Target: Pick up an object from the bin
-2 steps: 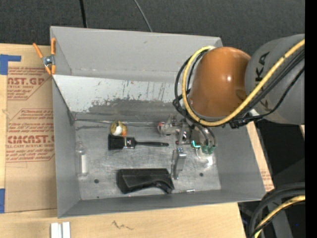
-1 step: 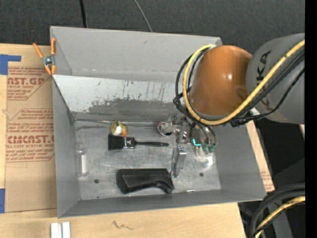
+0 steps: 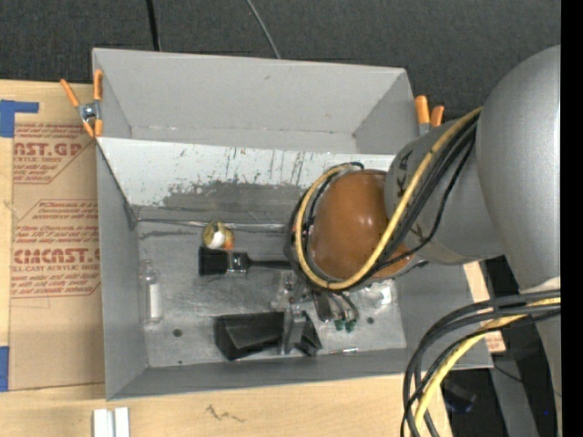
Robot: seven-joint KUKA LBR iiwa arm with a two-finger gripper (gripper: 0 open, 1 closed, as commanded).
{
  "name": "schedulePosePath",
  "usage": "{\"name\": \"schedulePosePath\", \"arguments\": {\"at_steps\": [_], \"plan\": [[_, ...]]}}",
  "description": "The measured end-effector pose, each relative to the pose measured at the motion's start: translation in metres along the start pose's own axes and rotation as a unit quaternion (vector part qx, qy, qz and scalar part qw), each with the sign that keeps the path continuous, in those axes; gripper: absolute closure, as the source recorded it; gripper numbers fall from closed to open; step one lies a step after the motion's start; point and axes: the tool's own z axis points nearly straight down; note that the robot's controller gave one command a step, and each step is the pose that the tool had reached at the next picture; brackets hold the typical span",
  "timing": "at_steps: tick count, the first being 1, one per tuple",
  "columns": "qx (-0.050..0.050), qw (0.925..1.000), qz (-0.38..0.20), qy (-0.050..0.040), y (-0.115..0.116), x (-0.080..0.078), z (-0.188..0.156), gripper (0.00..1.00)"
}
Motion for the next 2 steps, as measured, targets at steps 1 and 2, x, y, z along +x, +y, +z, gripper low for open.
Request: {"name": "schedulePosePath", "arguments": {"at_steps": [1, 2], "plan": [[0.0, 1.0, 0.0, 0.0, 0.0, 0.0, 0.0, 1.0], [0.001, 0.9995, 0.03, 0.0143, 0.001, 0.003, -0.031, 1.0]]}}
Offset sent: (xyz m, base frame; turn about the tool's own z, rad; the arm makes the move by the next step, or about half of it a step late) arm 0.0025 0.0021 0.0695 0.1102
